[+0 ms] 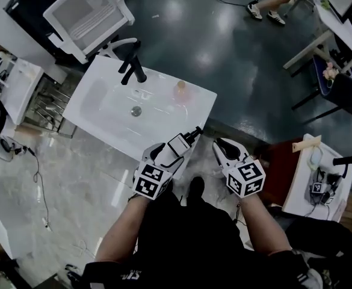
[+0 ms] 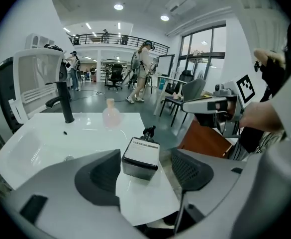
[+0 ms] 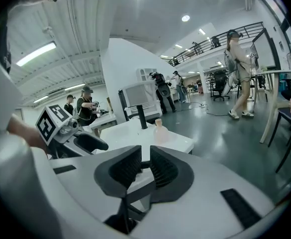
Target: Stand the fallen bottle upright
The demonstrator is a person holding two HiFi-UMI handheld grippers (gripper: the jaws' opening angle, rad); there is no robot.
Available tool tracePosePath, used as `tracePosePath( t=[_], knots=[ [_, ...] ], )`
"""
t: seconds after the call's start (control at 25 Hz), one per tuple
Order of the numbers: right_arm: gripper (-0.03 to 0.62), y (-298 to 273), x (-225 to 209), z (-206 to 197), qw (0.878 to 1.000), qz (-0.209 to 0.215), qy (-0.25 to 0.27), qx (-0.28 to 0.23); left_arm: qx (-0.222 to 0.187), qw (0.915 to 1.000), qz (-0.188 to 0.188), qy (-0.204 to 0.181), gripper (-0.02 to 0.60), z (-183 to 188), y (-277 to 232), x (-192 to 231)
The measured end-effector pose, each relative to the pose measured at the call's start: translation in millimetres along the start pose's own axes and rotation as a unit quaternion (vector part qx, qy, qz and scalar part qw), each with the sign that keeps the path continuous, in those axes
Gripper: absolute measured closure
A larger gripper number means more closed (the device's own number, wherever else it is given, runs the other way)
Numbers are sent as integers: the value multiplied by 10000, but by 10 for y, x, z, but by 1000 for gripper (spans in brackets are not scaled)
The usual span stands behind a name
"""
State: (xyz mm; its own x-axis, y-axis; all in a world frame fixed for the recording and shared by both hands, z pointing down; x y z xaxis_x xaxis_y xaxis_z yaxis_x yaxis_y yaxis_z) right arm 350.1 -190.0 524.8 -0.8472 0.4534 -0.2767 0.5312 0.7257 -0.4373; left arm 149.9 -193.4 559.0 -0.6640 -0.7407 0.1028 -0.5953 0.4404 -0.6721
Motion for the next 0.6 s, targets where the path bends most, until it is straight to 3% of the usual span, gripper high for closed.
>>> tracePosePath(
  t=[0.6],
  knots=[
    [473,-791,-297,-442,9948,362,474,828,400,9977,212,-499,232,-109,-445,37]
  ],
)
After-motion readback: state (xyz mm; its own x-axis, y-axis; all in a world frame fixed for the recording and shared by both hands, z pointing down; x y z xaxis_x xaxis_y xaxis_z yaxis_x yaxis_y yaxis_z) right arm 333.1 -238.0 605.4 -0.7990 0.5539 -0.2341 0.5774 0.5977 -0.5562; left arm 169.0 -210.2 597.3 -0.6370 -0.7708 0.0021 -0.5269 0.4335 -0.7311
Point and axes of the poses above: the fingertips, and each gripper's own axes: y backward along the fingers, x to its left, z out of its top, the point moved 6 cm from there along y, backward along the fingers, and after that the axes turned 3 degrees about -y, right-handed, at the moved point
